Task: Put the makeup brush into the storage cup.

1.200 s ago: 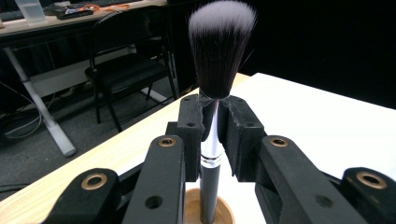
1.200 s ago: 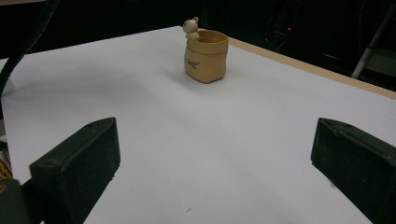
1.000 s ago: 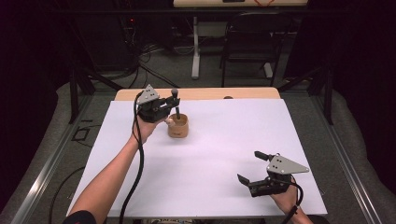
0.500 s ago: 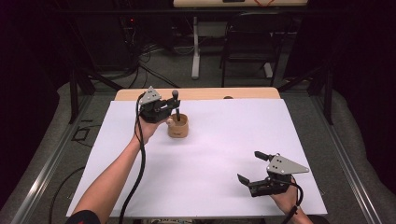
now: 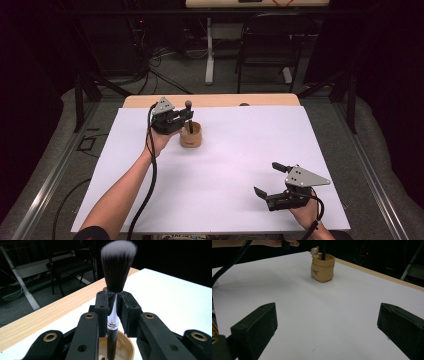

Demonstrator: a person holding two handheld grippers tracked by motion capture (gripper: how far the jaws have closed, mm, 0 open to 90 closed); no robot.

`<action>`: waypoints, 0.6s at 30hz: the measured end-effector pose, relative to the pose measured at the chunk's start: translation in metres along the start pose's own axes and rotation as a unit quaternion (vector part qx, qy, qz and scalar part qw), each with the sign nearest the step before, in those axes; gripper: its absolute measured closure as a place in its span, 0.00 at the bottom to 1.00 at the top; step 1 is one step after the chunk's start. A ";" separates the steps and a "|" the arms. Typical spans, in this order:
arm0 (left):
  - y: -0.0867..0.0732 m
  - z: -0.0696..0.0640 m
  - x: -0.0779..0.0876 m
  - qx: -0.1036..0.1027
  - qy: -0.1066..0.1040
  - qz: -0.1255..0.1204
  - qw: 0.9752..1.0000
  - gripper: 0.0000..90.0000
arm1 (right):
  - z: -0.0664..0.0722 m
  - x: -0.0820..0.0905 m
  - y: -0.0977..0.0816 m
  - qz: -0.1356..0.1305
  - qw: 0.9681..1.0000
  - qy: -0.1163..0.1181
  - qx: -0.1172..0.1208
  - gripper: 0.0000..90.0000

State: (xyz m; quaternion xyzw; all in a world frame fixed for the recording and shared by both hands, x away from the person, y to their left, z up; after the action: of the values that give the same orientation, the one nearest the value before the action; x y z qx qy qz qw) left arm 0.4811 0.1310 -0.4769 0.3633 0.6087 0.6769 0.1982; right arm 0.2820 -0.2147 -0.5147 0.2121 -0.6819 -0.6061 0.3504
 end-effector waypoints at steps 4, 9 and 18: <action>-0.002 0.001 -0.001 0.003 0.000 0.001 1.000 0.86 | 0.000 0.000 0.000 -0.001 1.000 -0.001 0.001 0.03; -0.004 0.001 -0.002 0.002 0.001 0.005 1.000 0.86 | 0.000 0.000 0.000 0.002 1.000 -0.003 0.000 0.03; -0.005 0.002 -0.003 0.001 0.023 0.038 0.999 0.18 | 0.000 0.000 0.000 0.001 1.000 -0.002 0.001 0.03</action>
State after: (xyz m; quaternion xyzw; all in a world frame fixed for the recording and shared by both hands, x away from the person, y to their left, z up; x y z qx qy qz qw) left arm 0.4835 0.1309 -0.4824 0.3708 0.5993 0.6918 0.1575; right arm 0.2819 -0.2152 -0.5147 0.2102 -0.6833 -0.6055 0.3496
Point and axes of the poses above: each handheld gripper's, and its own axes: x roughly backward along the jaws, y roughly out of its top, z roughly to its left, the point moved 3 cm from there along -x, roughly forward along the jaws, and after that the axes turned 6 degrees about -z, right-handed, at the moved point
